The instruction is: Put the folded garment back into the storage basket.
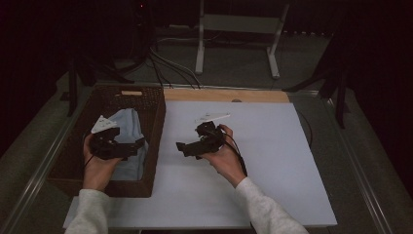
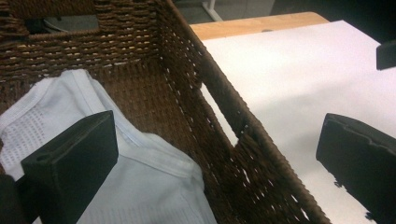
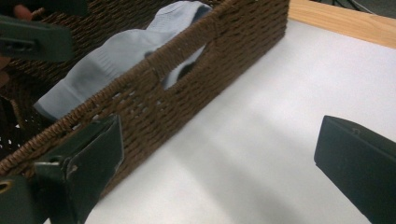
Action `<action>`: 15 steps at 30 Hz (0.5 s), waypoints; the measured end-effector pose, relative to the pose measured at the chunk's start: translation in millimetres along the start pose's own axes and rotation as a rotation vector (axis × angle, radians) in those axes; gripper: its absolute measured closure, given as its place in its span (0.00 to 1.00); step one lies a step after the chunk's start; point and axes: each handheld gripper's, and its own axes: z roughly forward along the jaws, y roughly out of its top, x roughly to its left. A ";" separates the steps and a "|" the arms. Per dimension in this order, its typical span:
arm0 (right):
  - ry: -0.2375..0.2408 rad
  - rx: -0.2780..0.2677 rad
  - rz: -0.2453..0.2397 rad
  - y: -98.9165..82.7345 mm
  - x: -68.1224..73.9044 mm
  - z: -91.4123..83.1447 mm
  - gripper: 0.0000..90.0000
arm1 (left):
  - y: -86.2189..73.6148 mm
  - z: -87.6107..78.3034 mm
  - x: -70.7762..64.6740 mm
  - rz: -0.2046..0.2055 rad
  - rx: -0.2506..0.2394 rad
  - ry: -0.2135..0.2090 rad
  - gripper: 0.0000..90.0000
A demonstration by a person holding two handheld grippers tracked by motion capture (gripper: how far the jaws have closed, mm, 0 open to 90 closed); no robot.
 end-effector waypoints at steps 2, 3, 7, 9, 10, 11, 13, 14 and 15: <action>-0.007 0.001 0.002 -2.5 -3.6 -2.5 0.02 | -1.1 -1.2 -2.1 -0.002 -0.009 -0.005 0.00; -0.010 0.001 0.005 -3.2 -4.7 -3.3 0.02 | -1.7 -1.8 -3.6 -0.002 -0.012 -0.006 0.00; -0.019 -0.007 0.002 -8.2 -10.2 -8.8 0.02 | -2.7 -6.6 -9.5 0.015 -0.030 -0.002 0.00; -0.024 -0.006 0.003 -10.7 -13.3 -11.6 0.02 | -3.2 -9.1 -12.5 0.026 -0.030 -0.004 0.00; -0.028 -0.006 0.004 -11.8 -14.8 -13.0 0.02 | -3.7 -10.2 -14.1 0.031 -0.032 0.000 0.00; -0.029 -0.009 0.007 -13.0 -16.3 -14.4 0.02 | -4.4 -11.5 -16.0 0.033 -0.035 -0.003 0.00; -0.035 -0.013 0.012 -15.1 -18.9 -17.3 0.02 | -5.8 -13.1 -18.3 0.035 -0.039 -0.006 0.00; -0.032 -0.017 0.012 -16.3 -20.2 -18.8 0.02 | -6.7 -14.0 -19.3 0.039 -0.039 -0.007 0.00; -0.033 -0.019 0.013 -17.5 -21.2 -20.4 0.02 | -7.9 -15.1 -20.5 0.039 -0.043 -0.010 0.00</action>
